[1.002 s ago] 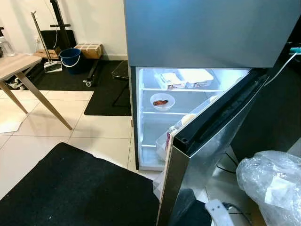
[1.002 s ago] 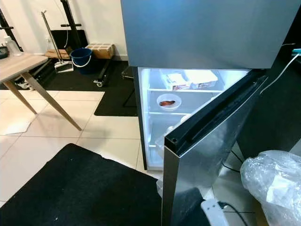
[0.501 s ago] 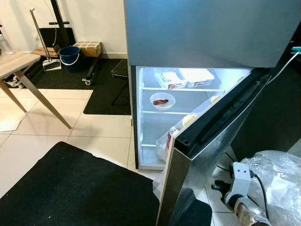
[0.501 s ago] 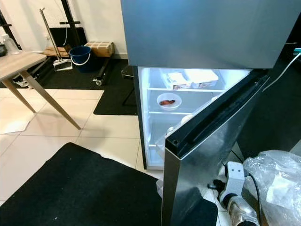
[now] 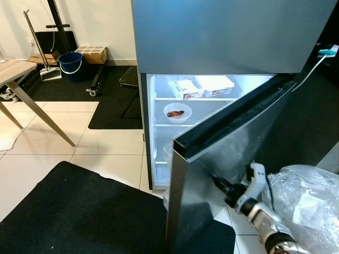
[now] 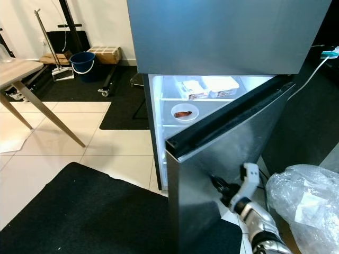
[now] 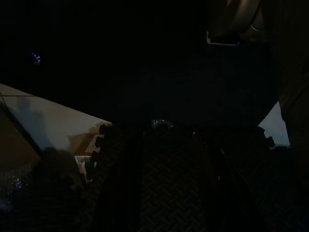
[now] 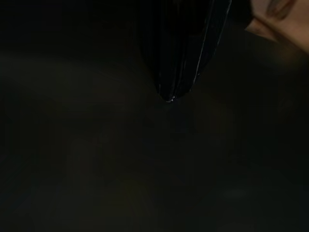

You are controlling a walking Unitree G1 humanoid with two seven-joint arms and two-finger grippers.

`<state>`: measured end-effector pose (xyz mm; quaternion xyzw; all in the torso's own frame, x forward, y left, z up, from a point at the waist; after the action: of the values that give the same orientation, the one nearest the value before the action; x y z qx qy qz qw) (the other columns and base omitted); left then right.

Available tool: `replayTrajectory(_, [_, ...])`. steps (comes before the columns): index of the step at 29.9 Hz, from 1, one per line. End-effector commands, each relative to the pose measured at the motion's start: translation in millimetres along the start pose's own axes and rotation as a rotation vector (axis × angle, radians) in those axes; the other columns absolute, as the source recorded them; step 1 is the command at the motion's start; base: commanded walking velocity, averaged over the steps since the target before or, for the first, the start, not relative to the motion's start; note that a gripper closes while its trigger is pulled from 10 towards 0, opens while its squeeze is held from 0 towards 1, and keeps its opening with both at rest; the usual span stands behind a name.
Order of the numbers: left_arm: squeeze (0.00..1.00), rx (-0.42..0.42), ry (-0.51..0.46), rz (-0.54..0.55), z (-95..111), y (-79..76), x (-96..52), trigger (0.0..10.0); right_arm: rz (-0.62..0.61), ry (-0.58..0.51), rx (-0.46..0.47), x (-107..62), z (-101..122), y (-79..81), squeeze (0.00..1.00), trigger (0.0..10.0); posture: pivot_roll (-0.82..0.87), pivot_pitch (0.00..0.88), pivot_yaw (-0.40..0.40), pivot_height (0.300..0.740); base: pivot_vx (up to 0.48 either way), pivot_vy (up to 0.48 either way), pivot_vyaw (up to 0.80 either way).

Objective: Restocking fridge

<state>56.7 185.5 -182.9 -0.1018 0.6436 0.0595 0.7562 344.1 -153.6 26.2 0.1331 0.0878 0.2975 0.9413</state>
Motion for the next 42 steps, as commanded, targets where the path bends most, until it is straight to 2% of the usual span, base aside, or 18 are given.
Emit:
replayTrajectory(1, [0.00,0.014,-0.017,-0.021,7,-4.6,0.4,10.0,0.097,-0.046,-0.039,19.5,19,18.1,0.00,10.0,-0.06,0.000,-0.011,0.740,0.000,0.000,0.00])
replayTrajectory(3, [0.00,0.014,-0.016,-0.020,6,-3.8,0.3,10.0,0.112,-0.053,-0.056,25.2,23,22.5,0.00,10.0,-0.06,0.000,-0.011,0.740,0.000,0.000,0.00])
replayTrajectory(9, [0.00,0.014,-0.008,-0.016,2,-0.9,-0.2,10.0,0.057,-0.118,-0.168,67.2,61,37.2,0.00,10.0,-0.06,0.000,-0.011,0.740,0.000,0.000,0.00])
replayTrajectory(12, [0.00,0.018,-0.003,-0.016,0,-0.6,-0.3,10.0,-0.044,-0.133,-0.247,82.4,80,35.0,0.00,10.0,-0.06,0.000,-0.010,0.740,0.000,0.000,0.00])
replayTrajectory(15, [0.00,0.012,-0.005,-0.018,-1,-1.9,-0.1,10.0,-0.257,-0.138,-0.279,88.9,104,14.3,0.00,10.0,-0.04,0.000,-0.017,0.740,0.000,0.000,0.00])
replayTrajectory(18, [0.00,0.008,-0.008,-0.019,-1,-2.6,0.0,10.0,-0.285,-0.119,-0.297,87.3,103,9.6,0.00,10.0,-0.04,0.000,-0.019,0.740,0.000,0.000,0.00])
replayTrajectory(23, [0.00,0.004,-0.007,-0.023,-1,-3.5,0.0,10.0,-0.459,0.034,-0.402,58.9,72,-26.0,0.00,10.0,-0.04,0.000,-0.017,0.740,0.000,0.000,0.00])
replayTrajectory(26, [0.00,0.006,-0.006,-0.022,-1,-3.3,0.0,10.0,-0.461,0.061,-0.413,53.9,64,-28.8,0.00,10.0,-0.04,0.000,-0.017,0.740,0.000,0.000,0.00])
replayTrajectory(29, [0.00,0.005,-0.007,-0.023,0,-2.8,-0.1,10.0,-0.447,0.245,-0.440,31.0,13,-35.5,0.00,10.0,-0.05,0.000,-0.017,0.740,0.000,0.000,0.00])
replayTrajectory(30, [0.00,0.005,-0.007,-0.023,0,-2.8,-0.1,10.0,-0.447,0.245,-0.440,31.0,13,-35.5,0.00,10.0,-0.05,0.000,-0.017,0.740,0.000,0.000,0.00])
replayTrajectory(33, [0.00,0.000,-0.020,-0.028,4,-3.5,-0.1,10.0,-0.373,0.518,-0.484,-11.8,-61,-33.4,0.00,10.0,-0.05,0.000,-0.016,0.740,0.000,0.000,0.00])
replayTrajectory(34, [0.00,0.000,-0.020,-0.028,4,-3.5,-0.1,10.0,-0.373,0.518,-0.484,-11.8,-61,-33.4,0.00,10.0,-0.05,0.000,-0.016,0.740,0.000,0.000,0.00])
replayTrajectory(35, [0.00,-0.006,-0.029,-0.034,7,-4.4,-0.1,10.0,-0.367,0.641,-0.470,-38.8,-95,-31.8,0.00,10.0,-0.05,0.000,-0.016,0.740,0.000,0.000,0.00])
replayTrajectory(36, [0.00,-0.006,-0.029,-0.034,7,-4.4,-0.1,10.0,-0.367,0.641,-0.470,-38.8,-95,-31.8,0.00,10.0,-0.05,0.000,-0.016,0.740,0.000,0.000,0.00])
replayTrajectory(38, [0.00,0.002,-0.037,-0.034,10,-5.0,0.0,10.0,-0.363,0.792,-0.490,-74.0,-129,-29.7,0.00,10.0,-0.05,0.000,-0.014,0.740,0.000,0.000,0.00])
replayTrajectory(39, [0.00,0.004,-0.039,-0.033,11,-5.0,0.0,10.0,-0.356,0.843,-0.494,-86.8,-141,-27.6,0.00,10.0,-0.05,0.000,-0.014,0.740,0.000,0.000,0.00])
replayTrajectory(40, [0.00,0.004,-0.039,-0.033,11,-5.0,0.0,10.0,-0.356,0.843,-0.494,-86.8,-141,-27.6,0.00,10.0,-0.05,0.000,-0.014,0.740,0.000,0.000,0.00])
replayTrajectory(42, [0.00,-0.001,-0.040,-0.038,12,-6.4,0.2,10.0,-0.358,0.958,-0.478,-119.5,-166,-23.1,0.00,10.0,-0.05,0.000,-0.011,0.740,0.000,0.000,0.00])
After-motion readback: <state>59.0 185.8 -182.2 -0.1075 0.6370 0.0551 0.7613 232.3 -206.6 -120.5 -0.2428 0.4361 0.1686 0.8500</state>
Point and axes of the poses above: a point about 5 cm out from each wrist's last joint towards the gripper, its own x axis pointing out of the wrist towards the gripper, its own z axis along the axis of the wrist's last joint, y = z × x, the point moved 6 cm from there along x, pointing out of the wrist towards the gripper, and after that the axes turned 14 degrees about -x, right-handed, at the moved point
